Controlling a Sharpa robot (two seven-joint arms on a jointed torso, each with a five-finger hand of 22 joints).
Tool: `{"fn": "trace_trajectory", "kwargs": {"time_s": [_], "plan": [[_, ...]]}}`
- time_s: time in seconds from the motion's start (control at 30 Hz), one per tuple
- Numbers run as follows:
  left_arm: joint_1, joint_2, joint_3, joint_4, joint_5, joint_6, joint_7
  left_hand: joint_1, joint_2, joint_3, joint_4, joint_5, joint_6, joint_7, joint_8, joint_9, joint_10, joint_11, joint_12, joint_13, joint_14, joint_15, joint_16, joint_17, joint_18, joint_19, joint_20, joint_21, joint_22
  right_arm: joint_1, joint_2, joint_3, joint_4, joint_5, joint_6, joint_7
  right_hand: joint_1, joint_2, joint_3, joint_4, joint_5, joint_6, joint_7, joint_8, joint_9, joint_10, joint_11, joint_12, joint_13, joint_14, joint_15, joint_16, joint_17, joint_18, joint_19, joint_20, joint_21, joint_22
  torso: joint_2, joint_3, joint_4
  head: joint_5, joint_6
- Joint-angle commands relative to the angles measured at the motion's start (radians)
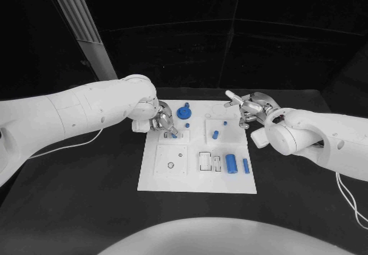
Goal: Assemble the parts on the task board
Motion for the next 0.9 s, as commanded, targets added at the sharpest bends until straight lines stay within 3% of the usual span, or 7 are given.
{"fn": "trace_trajectory", "kwargs": {"time_s": [0.03,0.33,0.47,0.5,0.53,0.7,0.9], "plan": [[-0.014,0.002,-0.008,0.0,-0.009,0.018,-0.025,-0.022,-0.001,-0.015,0.009,-0.022,0.003,0.001,-0.007,-0.002,0.106,-0.001,0.002,0.263,0.104,-0.004,0.003,0.263,-0.007,0.107,-0.004,0.004,0.263,0.001,0.0,0.0,0.001,0.002,0.004,0.003,0.0,0.01,-0.005,0.001,0.006,0.005,-0.001,0.006,0.002,0.05,-0.005,-0.001,0.213,0.04,-0.006,0.001,0.189,0.015,0.005,-0.003,-0.002,0.098,0.0,-0.0003,-0.0003,0.0,0.001],[-0.014,0.003,-0.008,0.0,-0.009,0.02,-0.034,-0.03,-0.002,-0.023,0.015,-0.029,0.005,0.001,-0.008,-0.001,0.106,0.0,0.002,0.263,0.104,-0.003,0.003,0.263,-0.007,0.107,-0.003,0.004,0.263,0.001,0.0,0.0,0.002,0.002,0.005,0.003,0.0,0.01,-0.005,0.001,0.006,0.005,-0.001,0.006,0.002,0.05,-0.005,-0.001,0.213,0.04,-0.006,0.001,0.189,0.015,0.005,-0.003,-0.002,0.098,0.0,-0.0004,0.0,0.0,0.001],[-0.014,0.003,-0.008,0.0,-0.009,0.017,-0.039,-0.021,0.005,-0.017,0.01,-0.009,0.005,-0.002,-0.009,-0.001,0.106,-0.003,0.002,0.263,0.104,-0.003,0.003,0.263,-0.007,0.107,-0.003,0.004,0.263,0.001,0.0,0.0,0.002,0.002,0.005,0.002,0.0,0.01,-0.005,0.001,0.006,0.005,-0.001,0.006,0.002,0.05,-0.005,-0.001,0.213,0.04,-0.006,0.001,0.189,0.015,0.005,-0.003,-0.002,0.098,0.0,0.0001,0.0002,0.0,0.0],[-0.014,0.003,-0.008,0.0,-0.009,0.015,-0.039,-0.019,0.006,-0.015,0.008,0.004,0.006,-0.002,-0.01,-0.001,0.106,-0.003,0.002,0.263,0.104,-0.004,0.003,0.263,-0.007,0.107,-0.003,0.004,0.263,0.001,0.0,0.0,0.002,0.002,0.006,0.002,0.0,0.01,-0.005,0.001,0.006,0.005,-0.001,0.006,0.002,0.05,-0.005,-0.001,0.213,0.04,-0.006,0.001,0.189,0.015,0.005,-0.003,-0.002,0.098,0.0,0.0,0.0002,0.0,0.0],[-0.014,0.003,-0.008,-0.001,-0.009,0.014,-0.039,-0.01,0.012,-0.004,0.003,0.052,0.005,-0.003,-0.012,0.0,0.106,-0.006,0.002,0.263,0.104,-0.005,0.003,0.263,-0.007,0.107,-0.003,0.004,0.263,0.001,0.0,0.0,0.002,0.002,0.006,0.001,0.0,0.01,-0.005,0.001,0.006,0.005,-0.001,0.006,0.002,0.05,-0.005,-0.001,0.213,0.04,-0.006,0.001,0.189,0.015,0.005,-0.003,-0.002,0.098,0.0,0.0001,0.0001,0.0,0.0],[-0.014,0.002,-0.008,-0.001,-0.009,0.01,-0.03,0.01,0.013,0.053,-0.025,0.189,0.003,-0.007,-0.01,0.007,0.106,-0.008,0.002,0.263,0.104,-0.009,0.003,0.263,-0.007,0.107,-0.007,0.004,0.263,0.001,0.0,0.0,0.001,0.002,0.006,0.0,0.0,0.01,-0.005,0.001,0.006,0.005,-0.001,0.006,0.002,0.05,-0.005,-0.001,0.213,0.04,-0.006,0.001,0.189,0.015,0.005,-0.003,-0.002,0.098,0.0,0.0,0.0003,-0.001,0.0],[-0.014,0.001,-0.008,-0.001,-0.009,0.004,-0.009,-0.008,0.001,0.088,-0.03,0.223,0.006,-0.006,-0.005,0.015,0.106,-0.008,0.002,0.263,0.104,-0.008,0.003,0.263,-0.007,0.107,-0.007,0.004,0.263,0.001,0.0,0.0,0.0,0.001,0.004,-0.001,0.001,0.011,-0.006,0.001,0.006,0.005,-0.002,0.006,0.001,0.049,-0.005,-0.001,0.212,0.04,-0.006,0.001,0.188,0.016,0.003,-0.003,-0.006,0.097,0.0,-0.0004,-0.0002,0.0,0.0]]}}
